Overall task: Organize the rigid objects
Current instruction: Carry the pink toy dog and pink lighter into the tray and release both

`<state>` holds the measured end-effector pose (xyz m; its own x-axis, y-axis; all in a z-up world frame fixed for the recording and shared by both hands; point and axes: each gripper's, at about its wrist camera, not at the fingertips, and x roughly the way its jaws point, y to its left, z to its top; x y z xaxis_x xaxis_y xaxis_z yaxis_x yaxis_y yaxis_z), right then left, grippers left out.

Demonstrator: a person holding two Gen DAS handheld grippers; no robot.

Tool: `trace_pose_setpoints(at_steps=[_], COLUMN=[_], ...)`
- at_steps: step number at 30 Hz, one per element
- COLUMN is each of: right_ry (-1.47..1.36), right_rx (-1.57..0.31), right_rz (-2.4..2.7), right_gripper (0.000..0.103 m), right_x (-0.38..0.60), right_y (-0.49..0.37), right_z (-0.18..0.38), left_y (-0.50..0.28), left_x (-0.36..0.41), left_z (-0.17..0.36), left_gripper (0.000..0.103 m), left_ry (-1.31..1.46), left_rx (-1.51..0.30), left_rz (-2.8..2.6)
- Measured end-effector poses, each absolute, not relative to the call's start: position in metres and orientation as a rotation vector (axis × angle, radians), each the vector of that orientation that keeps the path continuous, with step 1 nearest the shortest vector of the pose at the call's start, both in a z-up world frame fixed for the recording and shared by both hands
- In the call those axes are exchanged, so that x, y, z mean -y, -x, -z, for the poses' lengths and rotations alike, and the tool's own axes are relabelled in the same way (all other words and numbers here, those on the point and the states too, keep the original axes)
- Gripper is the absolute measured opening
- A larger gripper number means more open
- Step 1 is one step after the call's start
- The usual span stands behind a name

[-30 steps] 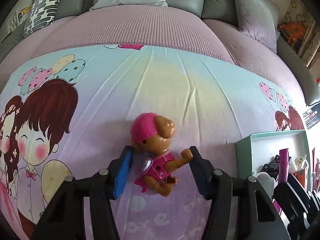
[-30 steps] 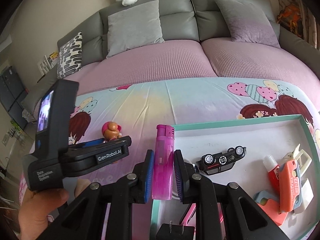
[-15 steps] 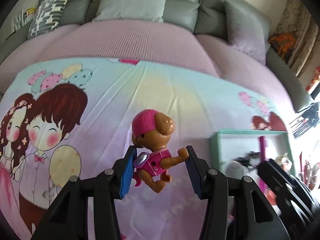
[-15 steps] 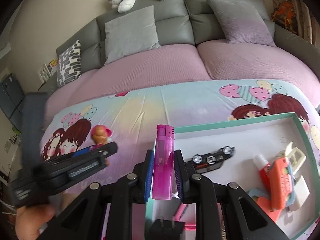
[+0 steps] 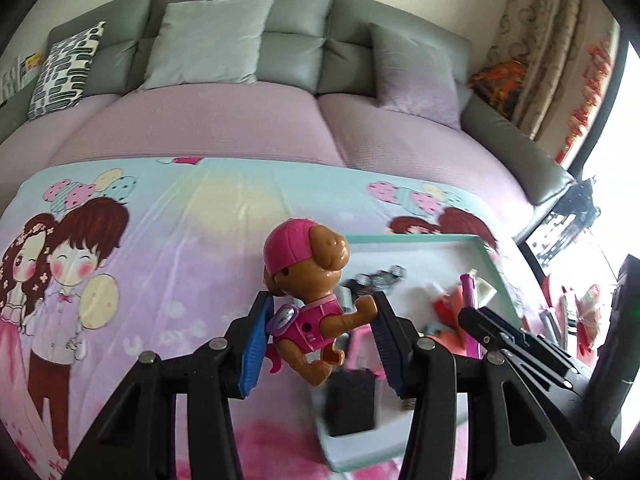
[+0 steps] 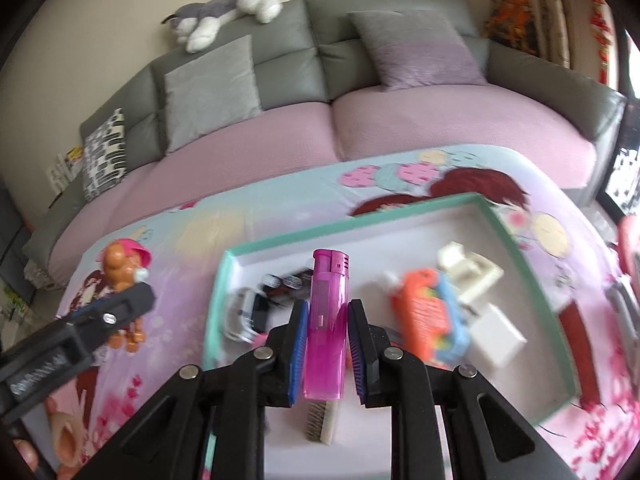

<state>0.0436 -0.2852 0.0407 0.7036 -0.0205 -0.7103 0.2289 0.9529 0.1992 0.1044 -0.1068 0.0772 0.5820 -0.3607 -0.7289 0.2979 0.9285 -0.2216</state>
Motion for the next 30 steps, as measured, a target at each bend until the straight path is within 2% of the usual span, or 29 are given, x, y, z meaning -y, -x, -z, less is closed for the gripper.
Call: trace_pose_setpoints(at_steps=[12,30], right_ry=[-0.306,-0.314], right_rx=[-0.792,-0.824], right_rz=[0.241,0.149], right_gripper=[0.022,0.022], right_x=[0.327,0.314], right_y=[-0.025,-0.036], right_z=[-0.032,-0.021], left_y=[-0.089,-0.091], left_x=[0.167,0.175], left_z=[-0.058,-0.028], left_gripper=[0.051,0.051], left_ry=[0.036,-0.02], left_rx=[-0.872,-0.915], left_rz=[0.512,0.459])
